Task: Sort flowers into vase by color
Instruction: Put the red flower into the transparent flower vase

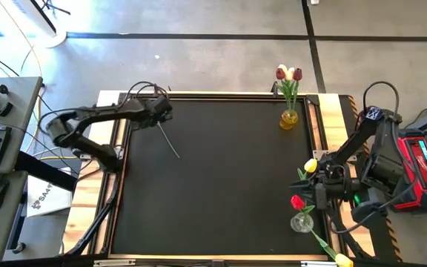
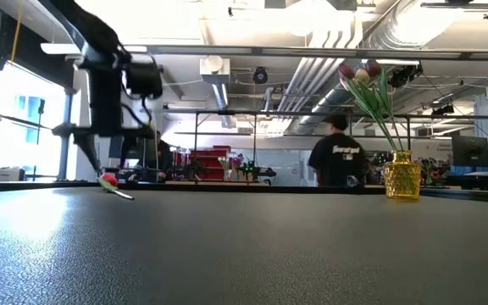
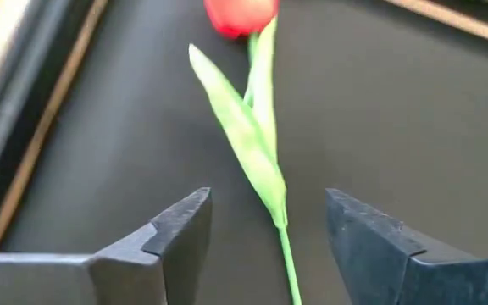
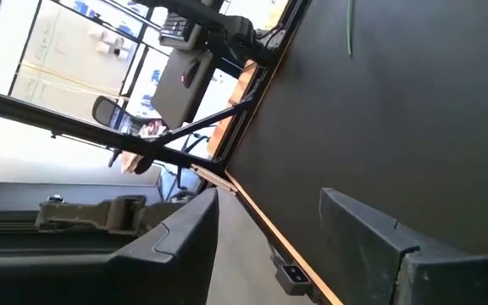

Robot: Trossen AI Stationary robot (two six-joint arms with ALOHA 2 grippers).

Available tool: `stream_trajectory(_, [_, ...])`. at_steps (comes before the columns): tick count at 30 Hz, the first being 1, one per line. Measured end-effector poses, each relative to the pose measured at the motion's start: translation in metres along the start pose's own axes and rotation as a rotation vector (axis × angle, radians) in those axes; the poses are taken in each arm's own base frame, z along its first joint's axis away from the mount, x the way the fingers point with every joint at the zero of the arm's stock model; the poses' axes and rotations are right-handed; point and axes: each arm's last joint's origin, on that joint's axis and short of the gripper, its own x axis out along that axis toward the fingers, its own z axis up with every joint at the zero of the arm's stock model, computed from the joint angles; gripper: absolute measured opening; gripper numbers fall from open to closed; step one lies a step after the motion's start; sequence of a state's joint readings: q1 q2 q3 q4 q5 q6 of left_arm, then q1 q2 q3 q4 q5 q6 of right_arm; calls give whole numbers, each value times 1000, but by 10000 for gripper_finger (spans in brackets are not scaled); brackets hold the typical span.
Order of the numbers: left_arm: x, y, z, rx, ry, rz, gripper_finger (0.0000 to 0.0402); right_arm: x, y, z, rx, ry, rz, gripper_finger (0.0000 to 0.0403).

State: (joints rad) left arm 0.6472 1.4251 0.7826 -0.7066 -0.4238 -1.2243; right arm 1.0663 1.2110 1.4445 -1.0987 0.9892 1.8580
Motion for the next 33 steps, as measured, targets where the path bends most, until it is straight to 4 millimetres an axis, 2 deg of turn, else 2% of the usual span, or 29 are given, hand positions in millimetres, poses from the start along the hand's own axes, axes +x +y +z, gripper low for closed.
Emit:
stream_trajectory(8, [45, -11, 9, 10, 172, -32, 216, 1, 0, 0, 0, -2, -1, 194])
stream_trajectory(16, [58, -9, 11, 2, 210, 11, 208, 1, 0, 0, 2, -2, 0, 194])
stream_trajectory(20, [59, -8, 11, 72, 217, 9, 167, 1, 0, 0, -18, -3, 0, 194])
stream_trajectory(28, [59, -9, 12, 176, 221, -18, 22, 1, -1, 0, -48, -13, -8, 194])
stream_trajectory(30, [57, -9, 12, 183, 222, -33, 8, 1, -1, 1, -52, -18, -8, 194])
stream_trajectory(33, [51, -8, 14, 185, 230, -62, 14, 1, -1, 1, -73, -50, 0, 194])
